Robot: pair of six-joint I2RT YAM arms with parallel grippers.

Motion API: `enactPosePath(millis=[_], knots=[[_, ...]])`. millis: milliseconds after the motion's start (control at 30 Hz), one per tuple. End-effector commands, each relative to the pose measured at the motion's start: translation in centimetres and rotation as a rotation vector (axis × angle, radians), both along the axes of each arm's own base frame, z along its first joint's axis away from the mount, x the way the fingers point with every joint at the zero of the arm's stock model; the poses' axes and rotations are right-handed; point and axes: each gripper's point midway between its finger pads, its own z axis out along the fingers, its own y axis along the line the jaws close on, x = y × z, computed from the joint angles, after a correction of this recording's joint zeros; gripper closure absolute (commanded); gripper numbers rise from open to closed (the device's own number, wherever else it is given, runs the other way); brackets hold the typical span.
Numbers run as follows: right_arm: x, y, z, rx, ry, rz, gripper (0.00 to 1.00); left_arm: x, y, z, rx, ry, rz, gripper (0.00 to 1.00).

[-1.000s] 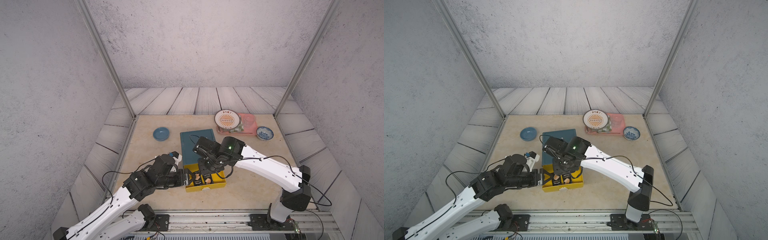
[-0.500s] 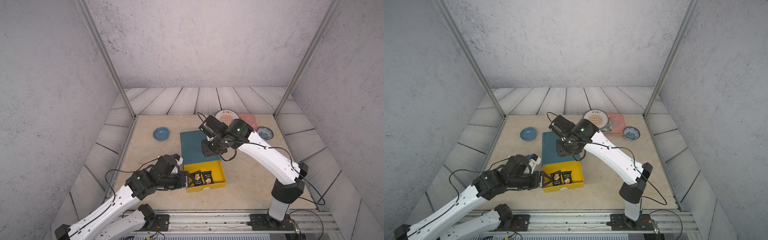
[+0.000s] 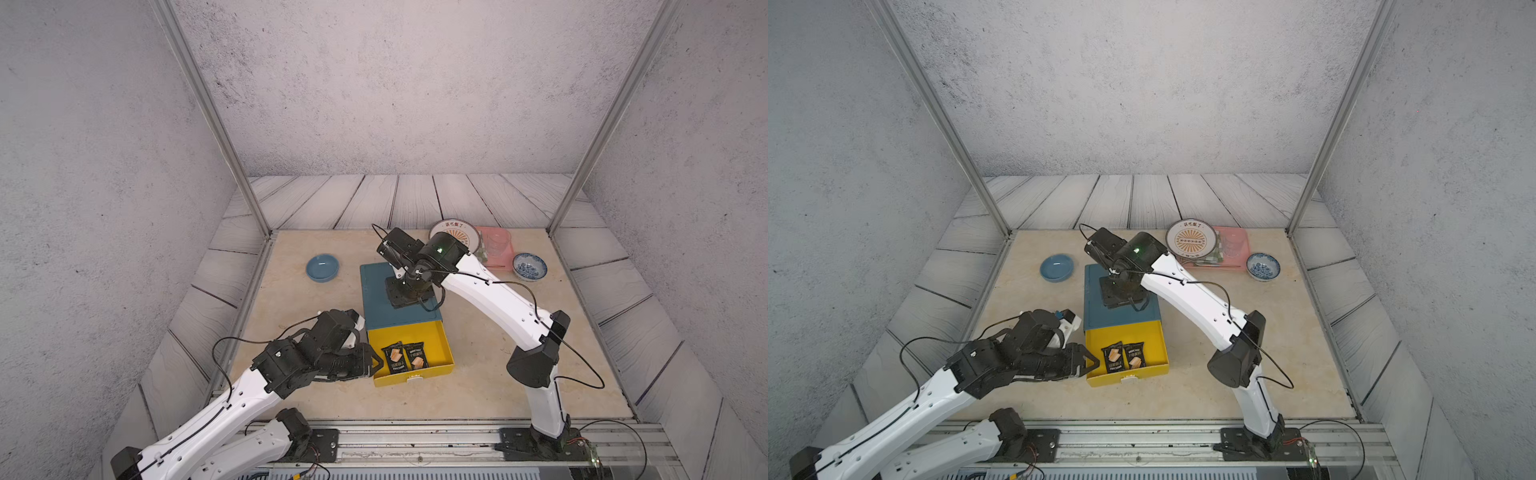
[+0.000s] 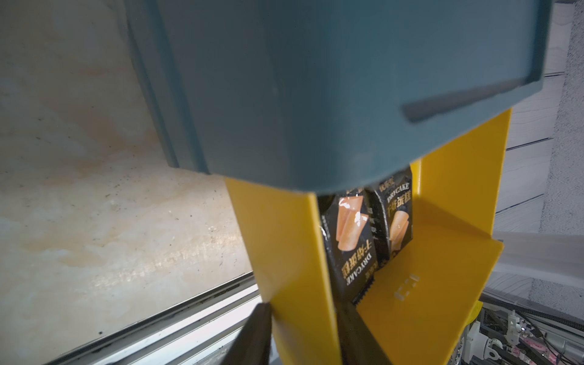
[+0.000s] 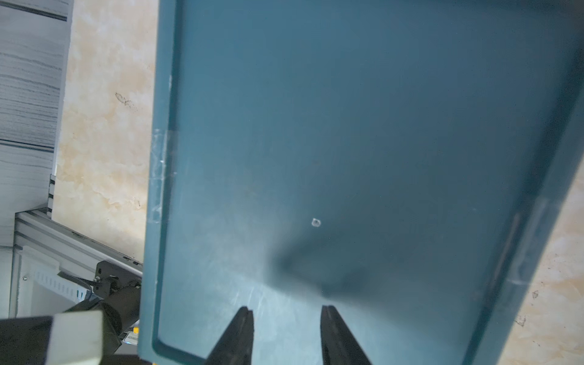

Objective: Take the cookies out of the drawer
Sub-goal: Adjust the drawer in the storage box.

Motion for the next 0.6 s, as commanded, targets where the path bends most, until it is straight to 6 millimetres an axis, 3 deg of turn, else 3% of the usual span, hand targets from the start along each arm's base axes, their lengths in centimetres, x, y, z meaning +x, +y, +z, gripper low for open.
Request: enactPosePath(millis=[0,267,567], knots=[[0.1,0.5,-0.1,0.01,0.006,0.016,0.6,0.0,-0.3,1.5,-0.014,-0.017,-0.021,0.65],[0.2,0.7,-0.9,-0.004,0.018,0.014,0.6,-0.7,-0.9,2.0,-0.037,0.003,-0.067,0.83],[0.0,1.0,-2.1,-0.013,0.047,0.02,0.61,-1.3,-0.8,2.8,-0.039,0.026,-0.058,0.83]])
